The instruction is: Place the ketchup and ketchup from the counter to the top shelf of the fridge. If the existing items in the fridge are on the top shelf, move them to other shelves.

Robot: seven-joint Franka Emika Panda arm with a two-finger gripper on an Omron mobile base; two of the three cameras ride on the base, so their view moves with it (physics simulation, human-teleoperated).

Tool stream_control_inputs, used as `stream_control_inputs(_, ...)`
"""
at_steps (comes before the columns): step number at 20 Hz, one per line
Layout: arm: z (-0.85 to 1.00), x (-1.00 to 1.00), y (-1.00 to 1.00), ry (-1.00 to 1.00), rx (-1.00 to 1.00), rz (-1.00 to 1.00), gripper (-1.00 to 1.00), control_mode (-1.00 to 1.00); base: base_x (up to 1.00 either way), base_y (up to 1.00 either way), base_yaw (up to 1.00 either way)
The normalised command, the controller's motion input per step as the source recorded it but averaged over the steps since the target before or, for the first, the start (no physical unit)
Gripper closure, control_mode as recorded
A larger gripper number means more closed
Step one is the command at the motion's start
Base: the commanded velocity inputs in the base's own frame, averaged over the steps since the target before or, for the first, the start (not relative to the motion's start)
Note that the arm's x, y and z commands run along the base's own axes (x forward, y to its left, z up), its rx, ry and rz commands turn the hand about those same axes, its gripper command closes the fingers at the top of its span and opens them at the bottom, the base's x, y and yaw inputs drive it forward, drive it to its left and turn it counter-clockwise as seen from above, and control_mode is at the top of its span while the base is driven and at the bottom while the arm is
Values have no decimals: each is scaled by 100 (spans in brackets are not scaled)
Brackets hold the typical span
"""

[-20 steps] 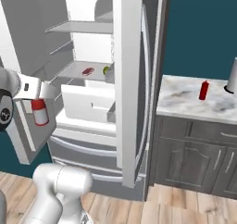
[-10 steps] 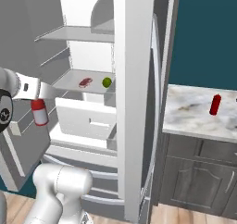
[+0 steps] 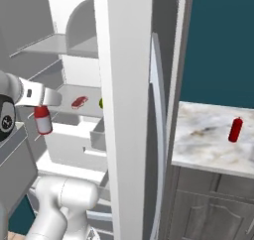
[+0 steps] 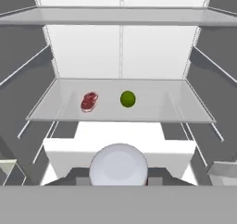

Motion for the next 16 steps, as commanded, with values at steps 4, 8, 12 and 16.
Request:
stream_control_inputs(4,19,13,0,-2,-2,0,100,-100,46,10,0)
stream_control_inputs(8,89,37,0,-13,-6,0,100,-100,0,0,0)
stream_control_inputs(12,100,40,7,-13,-9,0,100,-100,0,0,0)
stream_control_inputs(16,85,72,1,-10,-7,0,100,-100,0,0,0)
